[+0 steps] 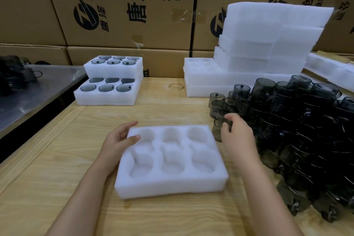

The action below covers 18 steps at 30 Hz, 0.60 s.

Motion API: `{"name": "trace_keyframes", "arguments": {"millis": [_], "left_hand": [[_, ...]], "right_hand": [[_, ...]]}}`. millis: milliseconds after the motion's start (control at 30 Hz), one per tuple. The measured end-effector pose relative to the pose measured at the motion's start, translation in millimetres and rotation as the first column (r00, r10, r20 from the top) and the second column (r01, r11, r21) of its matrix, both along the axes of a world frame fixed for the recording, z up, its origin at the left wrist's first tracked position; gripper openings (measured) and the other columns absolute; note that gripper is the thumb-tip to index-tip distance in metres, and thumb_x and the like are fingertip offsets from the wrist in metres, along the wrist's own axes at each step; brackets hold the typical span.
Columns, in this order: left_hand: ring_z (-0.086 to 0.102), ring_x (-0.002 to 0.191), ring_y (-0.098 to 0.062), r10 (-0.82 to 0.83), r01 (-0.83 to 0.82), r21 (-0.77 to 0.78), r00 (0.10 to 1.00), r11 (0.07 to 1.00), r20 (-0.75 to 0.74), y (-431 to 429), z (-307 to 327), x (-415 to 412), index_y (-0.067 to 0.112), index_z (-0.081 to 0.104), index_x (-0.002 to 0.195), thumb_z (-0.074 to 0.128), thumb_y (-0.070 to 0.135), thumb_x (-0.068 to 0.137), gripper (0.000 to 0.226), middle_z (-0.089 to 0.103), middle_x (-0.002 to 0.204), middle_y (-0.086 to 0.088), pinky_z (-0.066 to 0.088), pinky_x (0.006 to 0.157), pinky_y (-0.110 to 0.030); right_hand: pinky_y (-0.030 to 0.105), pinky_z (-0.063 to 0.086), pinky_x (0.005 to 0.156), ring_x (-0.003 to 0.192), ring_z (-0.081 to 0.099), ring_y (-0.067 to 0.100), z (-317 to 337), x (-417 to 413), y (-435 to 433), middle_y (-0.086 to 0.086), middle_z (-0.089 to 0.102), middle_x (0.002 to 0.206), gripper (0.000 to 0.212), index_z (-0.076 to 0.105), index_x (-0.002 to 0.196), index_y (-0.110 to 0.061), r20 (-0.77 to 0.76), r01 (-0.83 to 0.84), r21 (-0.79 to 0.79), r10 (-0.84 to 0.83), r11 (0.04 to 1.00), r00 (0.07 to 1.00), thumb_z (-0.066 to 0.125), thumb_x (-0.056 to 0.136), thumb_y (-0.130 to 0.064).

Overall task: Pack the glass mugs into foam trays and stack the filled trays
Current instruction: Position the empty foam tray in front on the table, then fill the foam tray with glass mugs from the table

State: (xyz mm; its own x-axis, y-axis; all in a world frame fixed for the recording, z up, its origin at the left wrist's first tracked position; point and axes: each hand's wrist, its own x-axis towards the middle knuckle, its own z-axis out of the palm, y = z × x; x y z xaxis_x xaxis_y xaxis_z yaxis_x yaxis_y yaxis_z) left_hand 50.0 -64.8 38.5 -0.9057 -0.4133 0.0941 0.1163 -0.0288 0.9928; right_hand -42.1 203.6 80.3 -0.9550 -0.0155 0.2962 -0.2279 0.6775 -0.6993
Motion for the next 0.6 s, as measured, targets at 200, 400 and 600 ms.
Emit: {"name": "trace_keyframes", "arguments": {"millis": [200,400,600], "left_hand": [[0.068,0.071,-0.012,0.007,-0.008,-0.026,0.999,1.0,-0.037,-2.9,-4.4,-3.4,0.005,0.062,0.118,0.058,-0.013,0.083,0.04,0.07,0.082,-0.003,0.054,0.06,-0.021],[0.069,0.078,-0.019,-0.017,0.017,-0.001,0.998,1.0,-0.054,-6.9,-8.5,-5.0,0.007,0.063,0.118,0.067,-0.007,0.079,0.042,0.071,0.09,-0.008,0.055,0.062,-0.024],[0.068,0.075,-0.018,-0.02,0.02,0.011,0.998,1.0,-0.053,-6.2,-9.1,-5.9,0.008,0.064,0.115,0.07,0.004,0.066,0.05,0.072,0.084,-0.003,0.055,0.061,-0.024]], "right_hand": [[0.031,0.039,0.076,0.106,0.052,0.028,-18.0,-14.2,4.1,0.005,0.052,0.116,0.025,0.053,0.118,-0.011,0.068,-0.099,0.451,0.076,0.887,0.995,0.049,0.094,-0.017],[0.03,0.036,0.07,0.094,0.052,0.024,-12.9,-11.6,3.5,0.002,0.058,0.099,0.014,0.063,0.096,-0.012,-0.048,-0.032,0.359,0.052,0.933,0.997,0.055,0.092,-0.022],[0.033,0.033,0.087,0.103,0.04,0.025,9.7,1.1,-2.4,0.004,0.049,0.107,0.02,0.058,0.069,-0.009,-0.376,0.018,0.098,0.02,0.995,0.926,0.069,0.082,-0.019]]}}
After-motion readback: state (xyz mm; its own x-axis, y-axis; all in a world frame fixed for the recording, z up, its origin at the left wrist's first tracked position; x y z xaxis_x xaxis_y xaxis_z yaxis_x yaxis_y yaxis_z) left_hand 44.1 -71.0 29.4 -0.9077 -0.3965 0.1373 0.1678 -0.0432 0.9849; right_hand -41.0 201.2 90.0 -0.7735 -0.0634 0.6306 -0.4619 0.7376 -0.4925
